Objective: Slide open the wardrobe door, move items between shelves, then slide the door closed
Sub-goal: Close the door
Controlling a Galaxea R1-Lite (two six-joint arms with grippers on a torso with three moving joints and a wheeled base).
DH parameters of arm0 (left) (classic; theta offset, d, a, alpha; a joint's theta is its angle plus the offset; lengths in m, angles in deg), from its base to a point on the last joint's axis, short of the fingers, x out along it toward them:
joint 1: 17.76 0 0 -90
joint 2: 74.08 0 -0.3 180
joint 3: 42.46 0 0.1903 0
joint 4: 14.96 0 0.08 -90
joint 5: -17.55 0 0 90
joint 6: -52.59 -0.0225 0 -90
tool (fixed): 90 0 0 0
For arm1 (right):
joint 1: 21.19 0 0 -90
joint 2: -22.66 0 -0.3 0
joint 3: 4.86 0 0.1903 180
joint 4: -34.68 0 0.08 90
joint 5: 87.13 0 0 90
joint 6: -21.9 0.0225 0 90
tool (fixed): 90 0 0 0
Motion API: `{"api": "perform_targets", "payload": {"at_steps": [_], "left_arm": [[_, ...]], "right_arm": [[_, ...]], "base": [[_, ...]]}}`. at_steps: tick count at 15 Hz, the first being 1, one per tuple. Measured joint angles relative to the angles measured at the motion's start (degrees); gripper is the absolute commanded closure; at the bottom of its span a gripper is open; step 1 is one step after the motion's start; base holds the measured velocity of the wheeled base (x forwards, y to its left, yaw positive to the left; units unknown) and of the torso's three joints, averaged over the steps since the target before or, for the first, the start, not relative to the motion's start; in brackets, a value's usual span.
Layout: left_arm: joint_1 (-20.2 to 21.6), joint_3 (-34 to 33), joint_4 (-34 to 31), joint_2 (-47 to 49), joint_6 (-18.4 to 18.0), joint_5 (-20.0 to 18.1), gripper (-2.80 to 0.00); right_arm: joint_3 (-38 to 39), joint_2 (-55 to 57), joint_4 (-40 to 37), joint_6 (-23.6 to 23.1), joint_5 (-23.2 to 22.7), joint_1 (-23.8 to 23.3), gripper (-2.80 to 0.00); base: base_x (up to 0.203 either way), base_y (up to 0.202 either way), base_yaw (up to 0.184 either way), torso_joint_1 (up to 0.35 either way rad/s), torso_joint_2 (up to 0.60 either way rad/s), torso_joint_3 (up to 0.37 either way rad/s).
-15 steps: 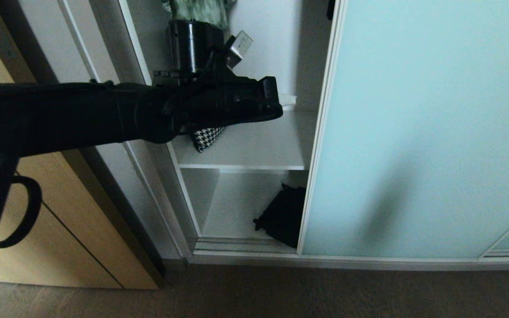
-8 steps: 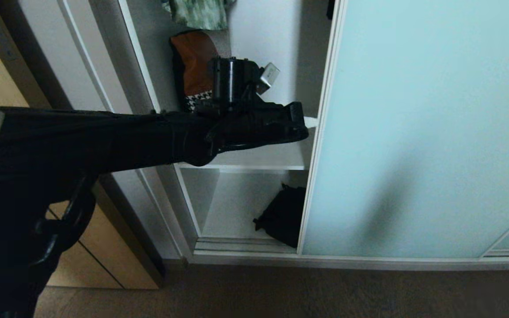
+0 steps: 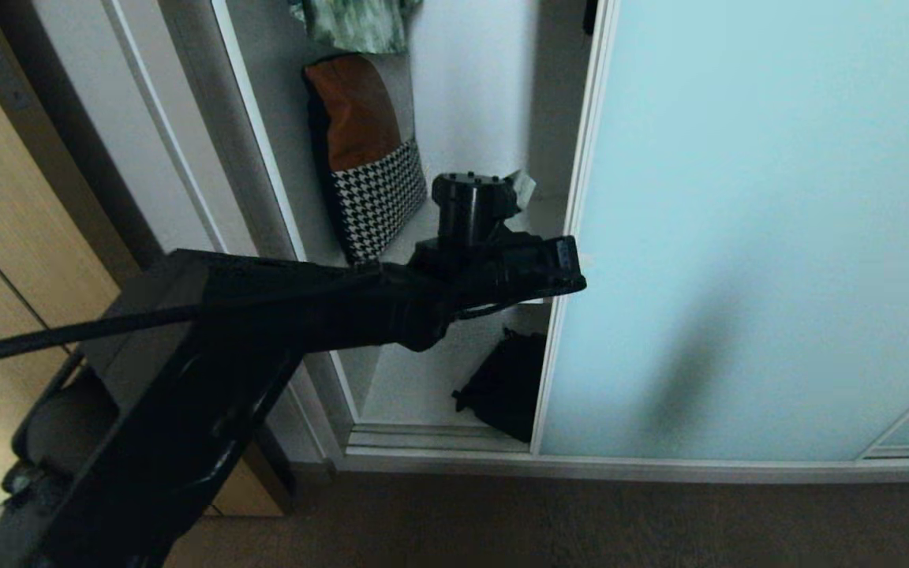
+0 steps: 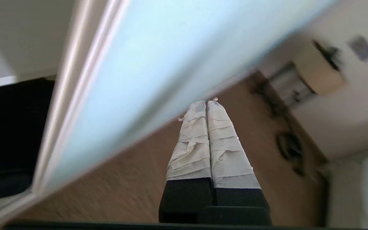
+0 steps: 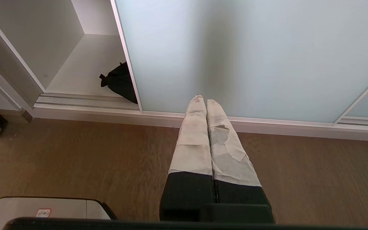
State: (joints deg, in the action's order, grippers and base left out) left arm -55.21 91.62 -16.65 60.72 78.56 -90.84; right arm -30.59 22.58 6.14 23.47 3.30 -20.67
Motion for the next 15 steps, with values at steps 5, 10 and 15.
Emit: {"api": "perform_targets", "payload": {"at_steps": [5, 10, 15], "left_arm": [[-0.61, 0.12, 8.71, 7.14, -0.37, 4.88, 0.0], [-0.5, 0.25, 14.17, 12.02, -4.5, 6.34, 0.0], [0.62, 0.74, 15.11, 14.74, -8.13, 6.76, 0.0]], "right_arm": [[0.0, 0.0, 0.0, -0.01, -0.01, 0.0, 0.0], [0.0, 0.0, 0.0, 0.0, 0.0, 0.0, 0.0], [0.0, 0.0, -0.01, -0.01, 0.02, 0.0, 0.0]], "base": [[0.0, 0.0, 0.0, 0.0, 0.0, 0.0], [0.0, 0.0, 0.0, 0.0, 0.0, 0.0], [0.0, 0.0, 0.0, 0.0, 0.0, 0.0]]}}
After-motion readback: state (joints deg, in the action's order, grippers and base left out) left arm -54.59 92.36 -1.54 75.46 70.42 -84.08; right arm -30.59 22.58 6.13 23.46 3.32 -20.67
